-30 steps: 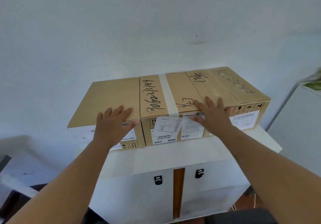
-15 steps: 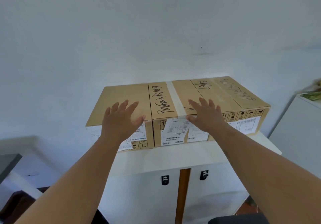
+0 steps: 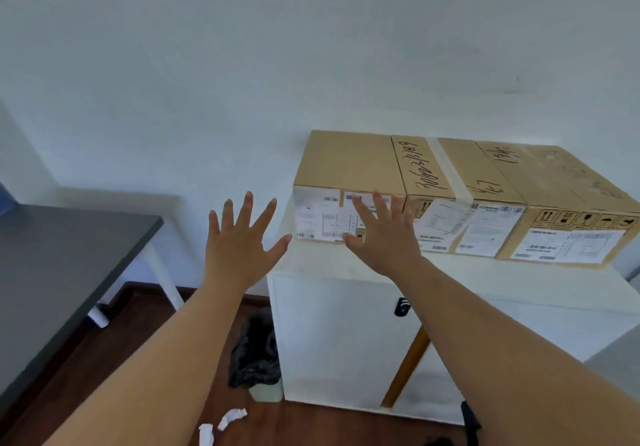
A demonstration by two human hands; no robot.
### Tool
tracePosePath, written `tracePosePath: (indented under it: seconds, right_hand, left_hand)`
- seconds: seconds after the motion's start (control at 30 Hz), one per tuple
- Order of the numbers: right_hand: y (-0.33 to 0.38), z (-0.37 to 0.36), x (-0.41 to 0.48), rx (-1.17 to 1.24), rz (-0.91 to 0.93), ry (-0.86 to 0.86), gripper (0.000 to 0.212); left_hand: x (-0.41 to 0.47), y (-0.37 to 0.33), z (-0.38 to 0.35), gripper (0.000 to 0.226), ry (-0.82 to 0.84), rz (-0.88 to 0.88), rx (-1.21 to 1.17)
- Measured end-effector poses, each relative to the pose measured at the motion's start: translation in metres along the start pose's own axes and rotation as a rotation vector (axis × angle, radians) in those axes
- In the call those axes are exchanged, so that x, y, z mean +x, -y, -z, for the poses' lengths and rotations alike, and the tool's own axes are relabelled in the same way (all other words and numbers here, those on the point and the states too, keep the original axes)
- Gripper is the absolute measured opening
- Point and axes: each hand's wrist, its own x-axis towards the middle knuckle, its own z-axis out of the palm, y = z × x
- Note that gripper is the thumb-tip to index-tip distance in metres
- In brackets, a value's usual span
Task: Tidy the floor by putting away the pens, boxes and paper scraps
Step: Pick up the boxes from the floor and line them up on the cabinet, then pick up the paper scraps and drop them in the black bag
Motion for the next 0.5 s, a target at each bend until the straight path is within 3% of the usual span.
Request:
tracePosePath:
  seconds: [0.23, 0.5]
  right_hand:
    - [0.122, -0.042, -0.031, 0.011, 0.21, 0.091, 0.075]
    - [0.211, -0.098, -0.05, -0.026, 0.427, 0.195, 0.076]
  left_hand:
    - [-0.103, 0.107, -0.013, 0.078, 0.085, 0.191, 0.055]
    - [-0.187, 0.185, -0.027, 0.077, 0.13, 0.374, 0.102]
